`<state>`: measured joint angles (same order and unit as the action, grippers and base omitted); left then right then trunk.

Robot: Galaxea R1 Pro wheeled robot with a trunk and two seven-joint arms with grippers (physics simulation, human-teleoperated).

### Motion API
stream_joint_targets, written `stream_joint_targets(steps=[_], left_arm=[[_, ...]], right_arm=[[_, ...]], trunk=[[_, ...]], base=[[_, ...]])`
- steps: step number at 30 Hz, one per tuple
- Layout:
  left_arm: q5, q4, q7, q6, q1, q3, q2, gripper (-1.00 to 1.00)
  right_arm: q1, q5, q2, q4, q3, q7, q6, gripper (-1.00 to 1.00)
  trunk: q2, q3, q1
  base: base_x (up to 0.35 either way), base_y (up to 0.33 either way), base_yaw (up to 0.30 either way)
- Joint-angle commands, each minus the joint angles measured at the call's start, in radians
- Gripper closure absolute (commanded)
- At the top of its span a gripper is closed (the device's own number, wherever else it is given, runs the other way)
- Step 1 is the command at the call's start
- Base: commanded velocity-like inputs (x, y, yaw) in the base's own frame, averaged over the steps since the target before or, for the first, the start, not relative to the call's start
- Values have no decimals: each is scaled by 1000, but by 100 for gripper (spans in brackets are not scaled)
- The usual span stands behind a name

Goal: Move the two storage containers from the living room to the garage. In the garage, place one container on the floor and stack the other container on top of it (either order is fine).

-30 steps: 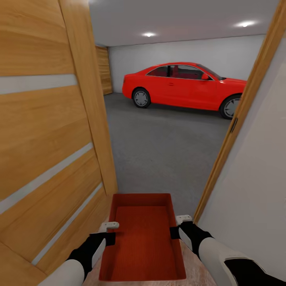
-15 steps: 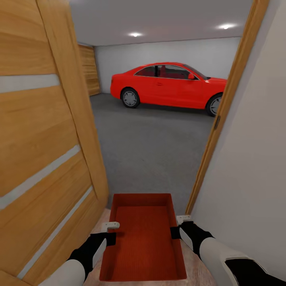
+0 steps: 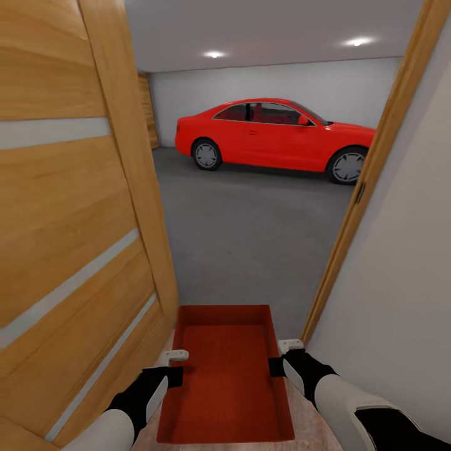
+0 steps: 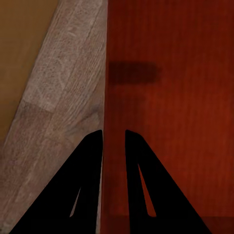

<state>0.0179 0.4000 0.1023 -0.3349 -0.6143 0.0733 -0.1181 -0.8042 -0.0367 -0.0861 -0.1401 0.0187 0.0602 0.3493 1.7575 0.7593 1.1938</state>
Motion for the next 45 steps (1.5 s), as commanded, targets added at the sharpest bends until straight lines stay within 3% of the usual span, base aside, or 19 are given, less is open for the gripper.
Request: stream_joint_targets(steps=[1,14,32,45], left_arm=[[-29,-2,-7,-16,0,-18,14,100],[-29,-1,-7,-16,0,-18,14,100],[-29,-1,-7,-16,0,-18,14,100],[-29,-1,-7,-16,0,-19,14,100]], right_arm=[[-1,21,0,-5,58,-2,5,100],[-1,21,-1,-4,58,-2,5,100],[-1,21,0,-5,58,-2,5,100],[-1,21,-1,-4,58,-2,5,100]], trunk=[[0,1,0],[0,1,0],[0,-3,0],[0,-4,0]], base=[[0,157,0],[0,48,-13],[0,1,-216],[81,76,-29]])
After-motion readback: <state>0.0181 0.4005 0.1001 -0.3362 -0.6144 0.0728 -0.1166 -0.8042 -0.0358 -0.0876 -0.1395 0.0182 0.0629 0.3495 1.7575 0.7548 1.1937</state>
